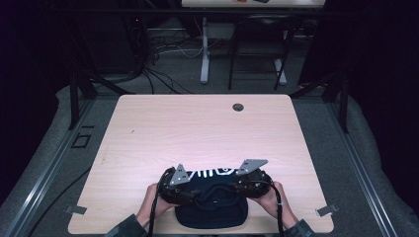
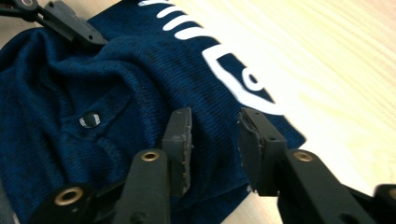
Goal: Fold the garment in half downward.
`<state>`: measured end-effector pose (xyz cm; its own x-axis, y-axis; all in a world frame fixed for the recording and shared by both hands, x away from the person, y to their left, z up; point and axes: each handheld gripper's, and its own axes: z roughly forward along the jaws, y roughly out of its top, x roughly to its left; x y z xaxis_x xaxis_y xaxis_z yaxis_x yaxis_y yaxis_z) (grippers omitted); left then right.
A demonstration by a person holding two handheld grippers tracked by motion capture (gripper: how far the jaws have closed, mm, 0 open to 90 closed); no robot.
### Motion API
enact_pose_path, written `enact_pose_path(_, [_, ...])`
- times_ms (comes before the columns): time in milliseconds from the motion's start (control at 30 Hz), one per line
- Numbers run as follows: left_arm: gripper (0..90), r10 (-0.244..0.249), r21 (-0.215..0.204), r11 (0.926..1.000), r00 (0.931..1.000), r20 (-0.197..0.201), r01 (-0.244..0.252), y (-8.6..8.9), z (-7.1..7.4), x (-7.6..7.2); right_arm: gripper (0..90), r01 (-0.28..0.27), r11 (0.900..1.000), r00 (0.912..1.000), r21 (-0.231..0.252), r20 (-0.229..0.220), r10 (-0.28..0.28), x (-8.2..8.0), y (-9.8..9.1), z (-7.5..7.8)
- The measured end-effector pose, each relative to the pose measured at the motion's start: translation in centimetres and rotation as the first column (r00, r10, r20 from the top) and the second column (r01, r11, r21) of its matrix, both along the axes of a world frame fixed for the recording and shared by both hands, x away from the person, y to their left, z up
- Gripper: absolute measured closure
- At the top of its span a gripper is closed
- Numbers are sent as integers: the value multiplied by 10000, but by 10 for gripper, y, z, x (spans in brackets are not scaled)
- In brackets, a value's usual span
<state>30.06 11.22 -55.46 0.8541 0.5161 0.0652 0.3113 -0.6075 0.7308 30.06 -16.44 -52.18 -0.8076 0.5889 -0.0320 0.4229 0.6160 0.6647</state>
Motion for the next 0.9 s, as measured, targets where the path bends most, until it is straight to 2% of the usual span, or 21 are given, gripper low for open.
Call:
enact_pose_path(133, [275,-211,202,9996,9995,-217,216,1,-3,-4,548,-212,9996,9996,-207,-205,208,-6,2,-8])
enact_pose_path(367, [230,-313,398,9987,9991,-295,325,0,-7,-7,365,-50,9997,9979,-234,-641,34,-4,2,-22])
enact_pose_path(433, [203,-343,479,9982,9989,-313,358,-1,-10,-8,325,-132,9998,9973,-146,-729,121,-5,1,-25])
enact_pose_path(567, [175,-416,600,9972,9979,-503,446,-1,-13,-8,257,-403,9986,9957,-354,-847,371,-6,3,-32])
enact_pose_path(667, [154,-440,672,9966,9975,-555,477,1,-15,-8,210,-428,9977,9962,-529,-778,387,-8,4,-37])
enact_pose_path(700, [153,-439,729,9962,9974,-575,480,1,-16,-8,204,-348,9985,9966,-427,-764,315,-8,4,-40])
enact_pose_path(900, [149,-269,616,9976,9981,-548,303,7,-19,-11,174,-315,9971,9979,-698,-593,274,-10,5,-44])
